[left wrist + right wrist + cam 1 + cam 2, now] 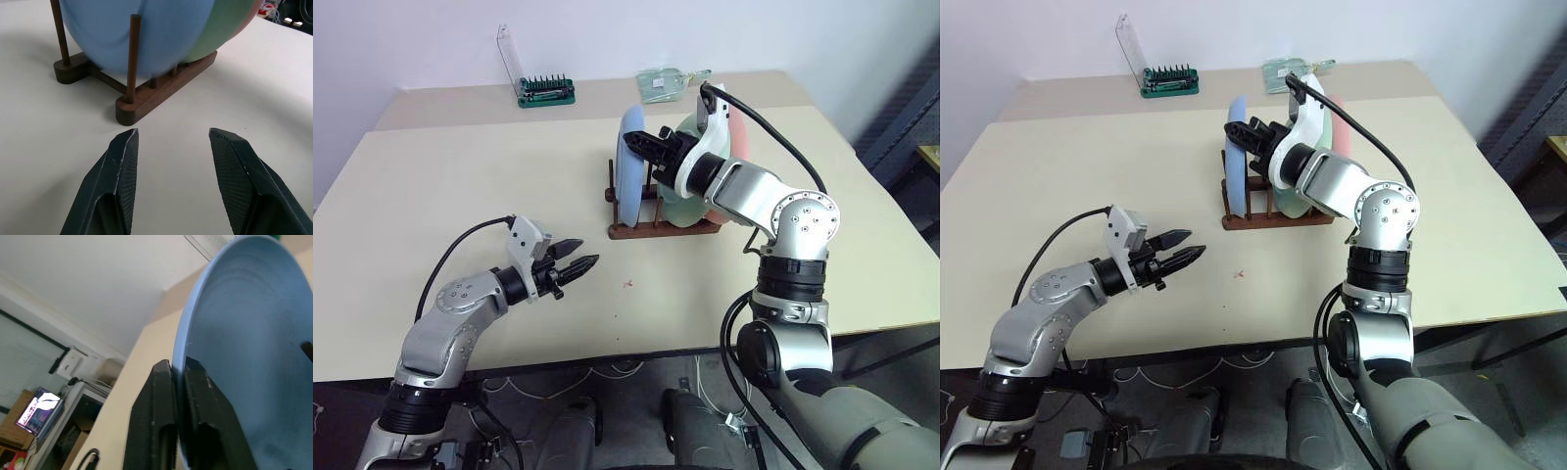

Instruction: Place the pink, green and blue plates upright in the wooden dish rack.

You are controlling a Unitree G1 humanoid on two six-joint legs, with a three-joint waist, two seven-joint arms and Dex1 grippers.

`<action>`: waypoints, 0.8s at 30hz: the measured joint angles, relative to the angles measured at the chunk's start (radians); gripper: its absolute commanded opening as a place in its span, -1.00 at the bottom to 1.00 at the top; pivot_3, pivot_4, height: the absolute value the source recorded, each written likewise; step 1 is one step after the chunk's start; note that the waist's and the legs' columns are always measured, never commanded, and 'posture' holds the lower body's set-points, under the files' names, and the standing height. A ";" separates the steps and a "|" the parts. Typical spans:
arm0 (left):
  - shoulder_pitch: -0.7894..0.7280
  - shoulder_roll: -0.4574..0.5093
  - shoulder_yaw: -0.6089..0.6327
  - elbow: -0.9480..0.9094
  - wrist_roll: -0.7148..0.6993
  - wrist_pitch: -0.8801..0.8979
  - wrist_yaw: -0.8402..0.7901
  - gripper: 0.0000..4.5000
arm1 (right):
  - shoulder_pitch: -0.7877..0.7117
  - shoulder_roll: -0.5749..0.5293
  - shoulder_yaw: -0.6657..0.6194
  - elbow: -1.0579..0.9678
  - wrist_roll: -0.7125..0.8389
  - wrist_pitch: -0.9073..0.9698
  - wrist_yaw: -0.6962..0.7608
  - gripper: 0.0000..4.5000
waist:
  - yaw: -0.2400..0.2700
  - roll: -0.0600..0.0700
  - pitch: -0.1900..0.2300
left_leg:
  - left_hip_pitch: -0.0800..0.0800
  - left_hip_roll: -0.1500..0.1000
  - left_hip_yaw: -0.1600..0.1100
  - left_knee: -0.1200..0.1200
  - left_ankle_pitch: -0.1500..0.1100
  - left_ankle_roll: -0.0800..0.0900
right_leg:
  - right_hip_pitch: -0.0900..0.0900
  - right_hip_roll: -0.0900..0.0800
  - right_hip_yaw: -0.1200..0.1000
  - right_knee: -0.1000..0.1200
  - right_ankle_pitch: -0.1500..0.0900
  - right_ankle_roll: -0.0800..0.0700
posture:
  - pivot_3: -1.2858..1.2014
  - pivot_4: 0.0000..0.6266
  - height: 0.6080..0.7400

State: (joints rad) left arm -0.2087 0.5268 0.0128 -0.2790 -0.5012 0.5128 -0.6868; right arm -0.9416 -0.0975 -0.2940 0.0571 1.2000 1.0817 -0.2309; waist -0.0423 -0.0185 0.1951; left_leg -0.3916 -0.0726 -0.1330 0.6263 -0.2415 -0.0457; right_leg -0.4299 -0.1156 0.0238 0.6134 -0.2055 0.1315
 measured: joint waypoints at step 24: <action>-0.046 -0.014 -0.102 -0.046 0.035 0.006 -0.071 0.05 | 0.468 -0.937 0.183 -0.415 -0.581 -0.353 0.926 -0.99 | 0.025 0.001 0.000 | 0.000 0.000 0.006 0.004 -0.002 0.004 | 0.003 -0.002 0.001 -0.004 -0.002 0.002 | 0.03 -0.52 1.00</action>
State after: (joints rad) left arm -0.2550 0.5128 -0.0893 -0.3254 -0.4664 0.5186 -0.7573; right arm -0.4738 -1.0349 -0.1114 -0.3584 0.6195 0.7283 0.6950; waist -0.0175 -0.0176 0.1956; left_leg -0.3917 -0.0723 -0.1269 0.6301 -0.2439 -0.0417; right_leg -0.4270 -0.1175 0.0253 0.6090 -0.2071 0.1338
